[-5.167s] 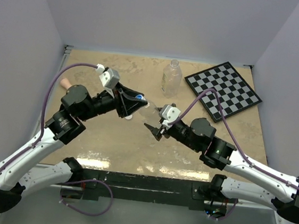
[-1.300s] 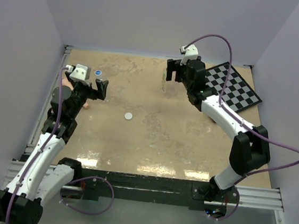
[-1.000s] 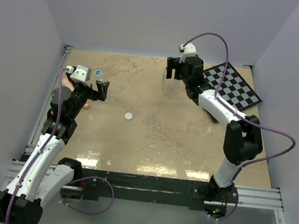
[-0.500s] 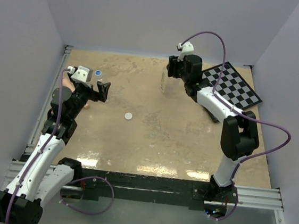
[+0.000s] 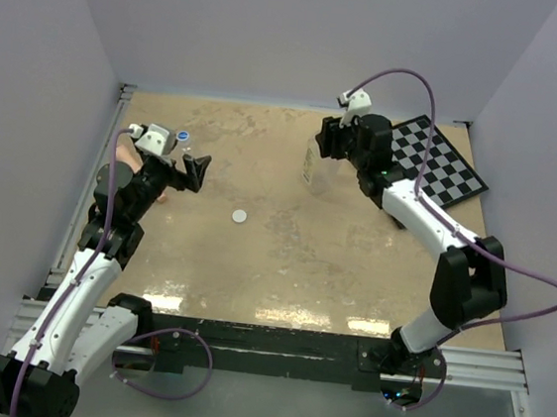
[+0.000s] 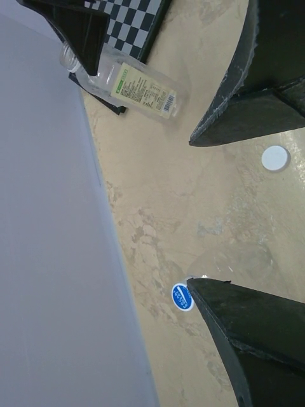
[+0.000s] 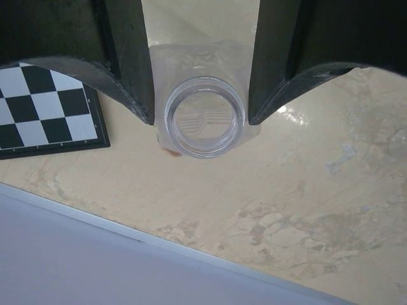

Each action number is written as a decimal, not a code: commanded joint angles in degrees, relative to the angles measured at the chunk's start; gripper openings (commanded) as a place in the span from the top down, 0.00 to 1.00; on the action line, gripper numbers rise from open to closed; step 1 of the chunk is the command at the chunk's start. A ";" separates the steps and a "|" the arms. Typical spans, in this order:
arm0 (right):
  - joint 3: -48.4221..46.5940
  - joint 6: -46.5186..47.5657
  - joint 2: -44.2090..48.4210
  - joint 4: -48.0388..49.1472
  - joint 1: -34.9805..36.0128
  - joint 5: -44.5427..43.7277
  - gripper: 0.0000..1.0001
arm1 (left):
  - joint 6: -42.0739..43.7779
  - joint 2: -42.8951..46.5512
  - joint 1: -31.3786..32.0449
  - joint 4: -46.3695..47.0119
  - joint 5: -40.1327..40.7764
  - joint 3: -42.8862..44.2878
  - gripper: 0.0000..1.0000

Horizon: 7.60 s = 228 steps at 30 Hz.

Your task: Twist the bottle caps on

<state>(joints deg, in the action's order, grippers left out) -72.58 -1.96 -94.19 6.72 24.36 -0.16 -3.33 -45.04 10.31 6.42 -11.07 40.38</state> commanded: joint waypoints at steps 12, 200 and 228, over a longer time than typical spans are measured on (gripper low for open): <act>14.30 -0.15 21.76 -2.77 9.92 0.34 0.99 | 3.07 -1.37 10.87 7.46 -8.00 -3.20 0.11; 19.93 -5.07 22.91 -3.82 15.98 2.89 0.34 | -5.46 -54.37 34.78 93.69 1.84 -18.32 0.11; 23.88 -8.94 26.96 -2.33 15.37 7.45 0.88 | -5.98 -59.46 34.69 100.90 4.74 -12.18 0.13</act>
<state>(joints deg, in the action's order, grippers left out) -49.89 -8.25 -68.12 5.15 39.66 4.12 -8.38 -102.94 44.95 72.79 -7.79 25.69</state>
